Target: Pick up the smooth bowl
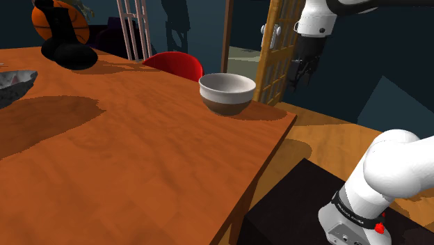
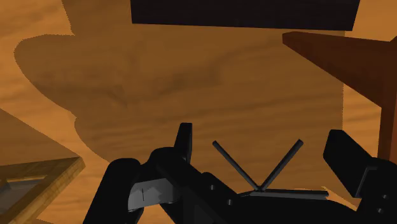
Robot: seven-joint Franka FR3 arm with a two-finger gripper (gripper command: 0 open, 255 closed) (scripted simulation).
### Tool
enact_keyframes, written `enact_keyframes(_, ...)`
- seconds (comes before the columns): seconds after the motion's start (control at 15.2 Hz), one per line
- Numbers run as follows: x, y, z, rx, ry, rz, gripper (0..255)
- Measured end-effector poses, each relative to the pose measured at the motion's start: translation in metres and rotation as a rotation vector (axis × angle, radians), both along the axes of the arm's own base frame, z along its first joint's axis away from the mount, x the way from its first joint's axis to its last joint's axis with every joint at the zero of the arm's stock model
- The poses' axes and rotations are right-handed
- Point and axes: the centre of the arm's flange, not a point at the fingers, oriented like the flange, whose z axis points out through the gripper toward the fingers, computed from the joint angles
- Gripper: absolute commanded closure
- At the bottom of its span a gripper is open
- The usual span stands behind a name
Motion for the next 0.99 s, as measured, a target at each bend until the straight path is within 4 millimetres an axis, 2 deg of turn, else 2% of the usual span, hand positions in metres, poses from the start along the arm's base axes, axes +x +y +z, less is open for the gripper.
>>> enact_keyframes(0.07,0.0,0.0,0.0,0.0,0.0,0.0,0)
enact_keyframes(0.2,0.008,0.013,0.003,0.017,-0.002,-0.008,0)
enact_keyframes(0.46,0.021,0.053,0.01,0.07,-0.008,-0.032,0)
enact_keyframes(0.99,0.062,0.122,0.038,0.185,-0.021,-0.086,0)
